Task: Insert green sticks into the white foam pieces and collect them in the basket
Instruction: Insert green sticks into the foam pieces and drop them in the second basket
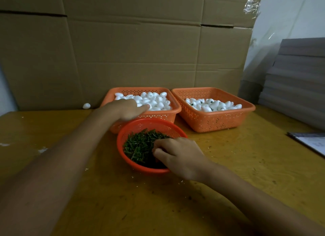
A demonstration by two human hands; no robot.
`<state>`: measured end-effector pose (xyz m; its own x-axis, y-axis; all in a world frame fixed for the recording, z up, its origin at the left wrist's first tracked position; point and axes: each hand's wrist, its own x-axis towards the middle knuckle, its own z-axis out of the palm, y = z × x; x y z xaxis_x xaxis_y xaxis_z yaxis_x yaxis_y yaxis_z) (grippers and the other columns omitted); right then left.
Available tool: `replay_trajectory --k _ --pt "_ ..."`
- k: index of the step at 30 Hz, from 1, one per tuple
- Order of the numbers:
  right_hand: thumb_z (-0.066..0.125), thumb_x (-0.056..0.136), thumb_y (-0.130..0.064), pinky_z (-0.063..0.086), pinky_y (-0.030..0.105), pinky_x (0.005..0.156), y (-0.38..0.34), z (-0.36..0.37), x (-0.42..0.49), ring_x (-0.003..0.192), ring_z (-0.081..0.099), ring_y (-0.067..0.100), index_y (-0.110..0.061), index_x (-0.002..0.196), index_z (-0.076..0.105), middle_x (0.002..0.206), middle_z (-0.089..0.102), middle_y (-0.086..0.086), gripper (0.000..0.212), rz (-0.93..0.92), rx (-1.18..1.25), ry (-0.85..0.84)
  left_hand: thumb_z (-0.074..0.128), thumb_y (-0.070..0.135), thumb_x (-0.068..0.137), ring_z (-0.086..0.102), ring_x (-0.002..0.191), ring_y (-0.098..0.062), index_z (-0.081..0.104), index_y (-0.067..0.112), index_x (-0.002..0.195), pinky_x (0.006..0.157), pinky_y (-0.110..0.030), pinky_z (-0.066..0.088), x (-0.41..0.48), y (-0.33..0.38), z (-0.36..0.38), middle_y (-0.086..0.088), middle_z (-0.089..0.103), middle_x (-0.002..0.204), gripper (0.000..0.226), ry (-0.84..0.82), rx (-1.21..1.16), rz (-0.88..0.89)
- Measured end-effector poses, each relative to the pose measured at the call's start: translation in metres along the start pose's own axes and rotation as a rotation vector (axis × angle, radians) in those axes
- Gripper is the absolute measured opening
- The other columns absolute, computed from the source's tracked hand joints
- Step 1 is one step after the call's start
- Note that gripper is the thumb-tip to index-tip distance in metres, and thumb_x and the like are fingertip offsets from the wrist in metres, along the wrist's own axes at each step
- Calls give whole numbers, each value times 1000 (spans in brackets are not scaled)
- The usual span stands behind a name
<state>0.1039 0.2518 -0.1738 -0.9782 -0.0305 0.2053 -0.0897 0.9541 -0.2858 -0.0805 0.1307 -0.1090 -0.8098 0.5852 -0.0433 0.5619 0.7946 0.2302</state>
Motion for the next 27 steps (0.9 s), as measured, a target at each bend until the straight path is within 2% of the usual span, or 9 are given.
replay_trajectory --k 2,4,6,8,10,12,17,23,27 --pt "42 107 -41 33 37 63 -1 0 0 71 55 20 -24 88 60 73 59 -2 31 -2 -10 -2 30 60 109 40 149 -34 56 10 148 118 -42 29 1 -2 1 -16 47 159 69 26 -9 -5" --pt "42 107 -41 34 38 63 -1 0 0 71 56 21 -24 87 60 73 59 -2 31 -8 -17 0 37 56 108 49 139 -37 69 9 127 102 -40 38 3 -6 3 -17 57 149 60 105 -16 -9" --pt "42 107 -41 32 37 62 -1 0 0 70 55 20 -24 86 59 71 57 -2 31 -15 -16 5 55 47 103 62 111 -34 68 14 80 80 -35 39 7 -13 5 -19 71 118 42 240 -79 -5" --pt "43 106 -40 31 37 62 -1 0 0 68 53 19 -24 83 56 69 55 -3 31 -19 -10 14 76 31 90 67 95 -27 69 19 61 75 -33 44 10 -23 5 -8 74 86 32 362 -251 -17" --pt "43 106 -40 34 39 62 0 1 0 67 49 17 -25 78 51 66 51 -4 32 -23 8 33 82 14 81 70 99 -21 78 24 67 82 -31 50 8 -29 7 5 74 85 17 458 -436 -30" --pt "43 105 -38 37 42 62 -1 0 -1 67 49 18 -22 76 50 67 51 -4 34 -43 65 83 82 8 77 72 94 -19 77 29 75 82 -32 54 0 -27 11 10 74 91 22 574 -532 8" --pt "42 96 -32 41 48 64 -1 -5 -1 68 55 24 -6 77 61 72 61 9 37 -73 337 293 82 18 71 74 78 -7 73 33 91 73 -29 57 -39 5 19 13 78 86 26 685 -854 170" --pt "51 106 -16 62 45 69 10 -11 1 81 73 27 -7 89 75 90 77 3 31 43 750 343 87 16 84 77 93 -7 81 28 97 78 -24 59 -99 19 42 15 80 103 19 539 -1141 272" --pt "57 104 -15 63 46 70 17 -13 4 85 74 32 -3 78 72 97 78 4 33 37 827 284 86 16 83 77 96 -10 79 37 105 81 -21 59 -123 6 58 9 81 100 31 491 -1211 263"
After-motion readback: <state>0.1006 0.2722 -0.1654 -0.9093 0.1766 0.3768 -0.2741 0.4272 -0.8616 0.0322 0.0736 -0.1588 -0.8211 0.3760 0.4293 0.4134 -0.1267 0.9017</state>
